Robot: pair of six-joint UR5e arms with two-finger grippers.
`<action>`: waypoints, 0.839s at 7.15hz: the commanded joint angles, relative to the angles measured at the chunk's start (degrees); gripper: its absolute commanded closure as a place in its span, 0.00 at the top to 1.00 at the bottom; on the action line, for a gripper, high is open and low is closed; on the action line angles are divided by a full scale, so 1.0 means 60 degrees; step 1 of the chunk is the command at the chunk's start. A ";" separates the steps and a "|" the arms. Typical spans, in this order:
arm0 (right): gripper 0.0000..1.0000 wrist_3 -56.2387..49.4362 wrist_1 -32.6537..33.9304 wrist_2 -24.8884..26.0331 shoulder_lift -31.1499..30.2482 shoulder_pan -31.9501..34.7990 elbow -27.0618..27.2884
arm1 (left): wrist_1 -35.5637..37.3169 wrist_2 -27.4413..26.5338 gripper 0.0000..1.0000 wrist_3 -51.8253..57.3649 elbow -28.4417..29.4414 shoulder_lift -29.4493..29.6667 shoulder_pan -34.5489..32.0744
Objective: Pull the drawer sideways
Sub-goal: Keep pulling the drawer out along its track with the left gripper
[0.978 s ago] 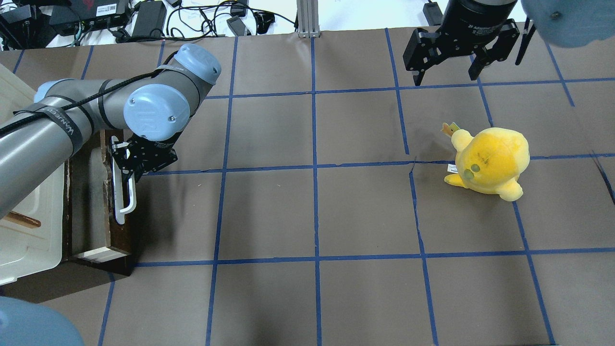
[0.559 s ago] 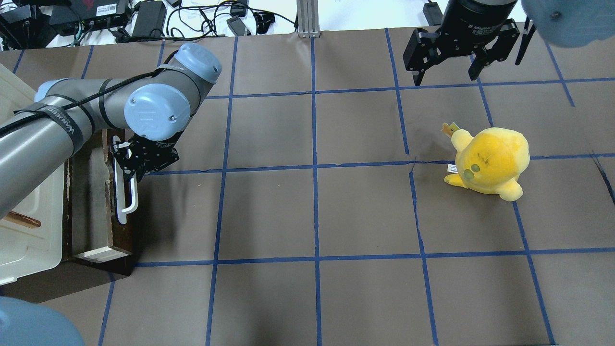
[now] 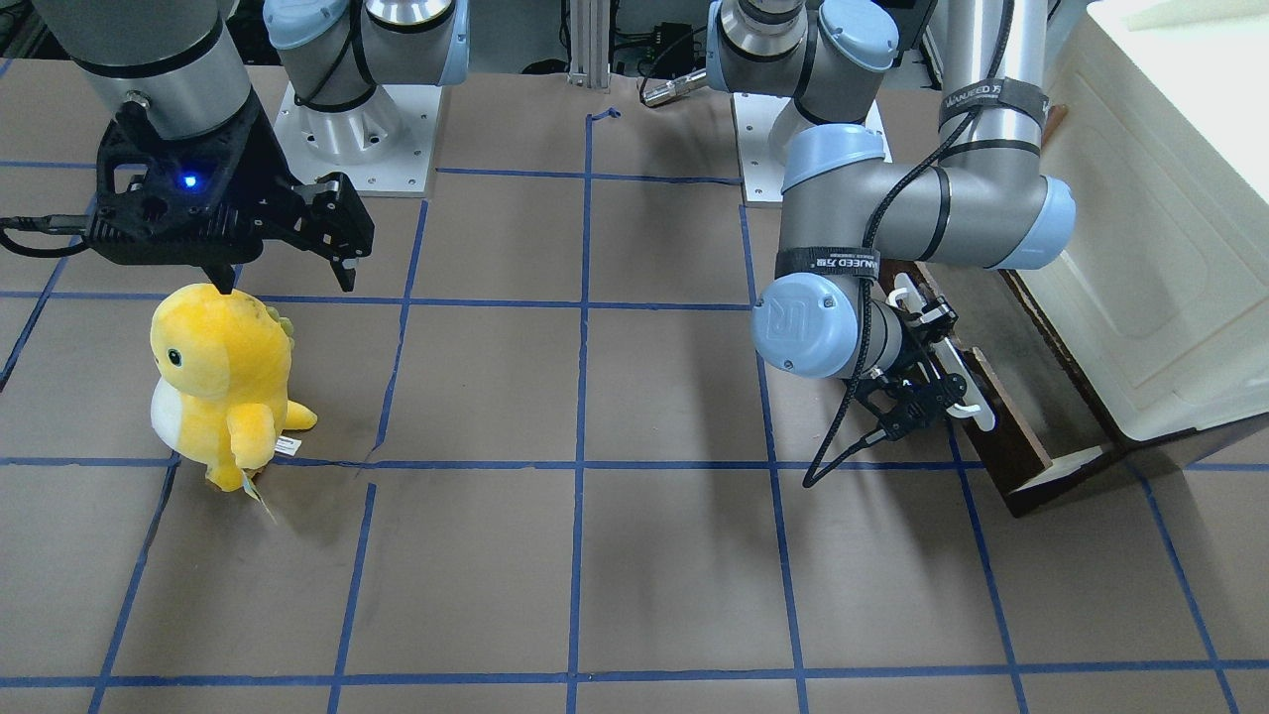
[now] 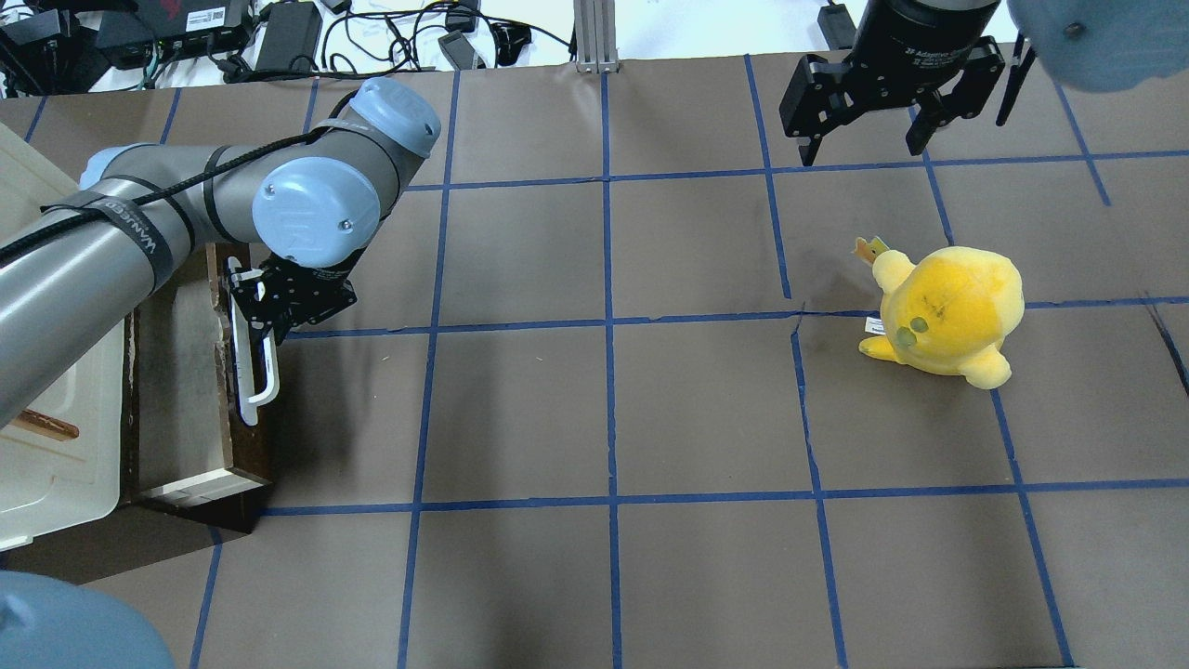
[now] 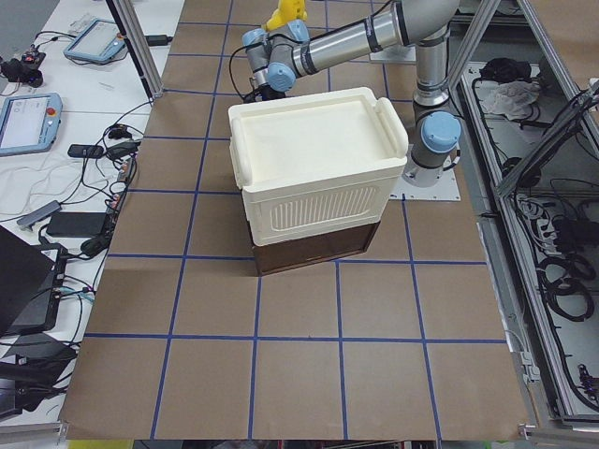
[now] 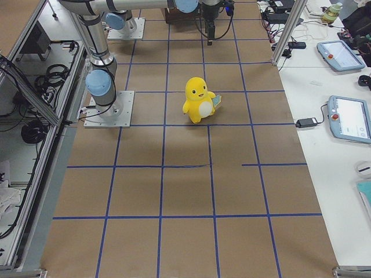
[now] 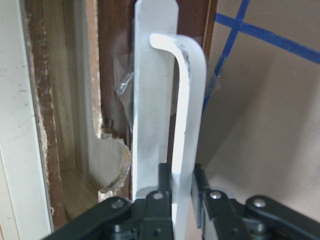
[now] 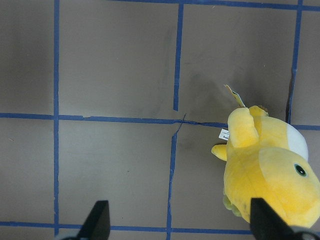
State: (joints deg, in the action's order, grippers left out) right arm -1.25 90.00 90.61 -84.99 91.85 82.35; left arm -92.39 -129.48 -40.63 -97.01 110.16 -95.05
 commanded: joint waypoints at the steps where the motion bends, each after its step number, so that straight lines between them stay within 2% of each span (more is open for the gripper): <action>1: 1.00 0.0004 0.0000 0.0000 0.0000 0.0000 0.0000 | -0.0011 0.0018 0.02 -0.0156 0.0070 0.0067 -0.0125; 6: 1.00 0.0004 0.0000 0.0000 0.0000 0.0000 0.0000 | -0.0011 0.0179 0.03 -0.0492 0.0435 0.0315 -0.0374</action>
State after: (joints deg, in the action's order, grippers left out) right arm -1.23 90.00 90.60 -84.99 91.85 82.36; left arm -92.47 -128.46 -42.68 -95.25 111.42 -96.69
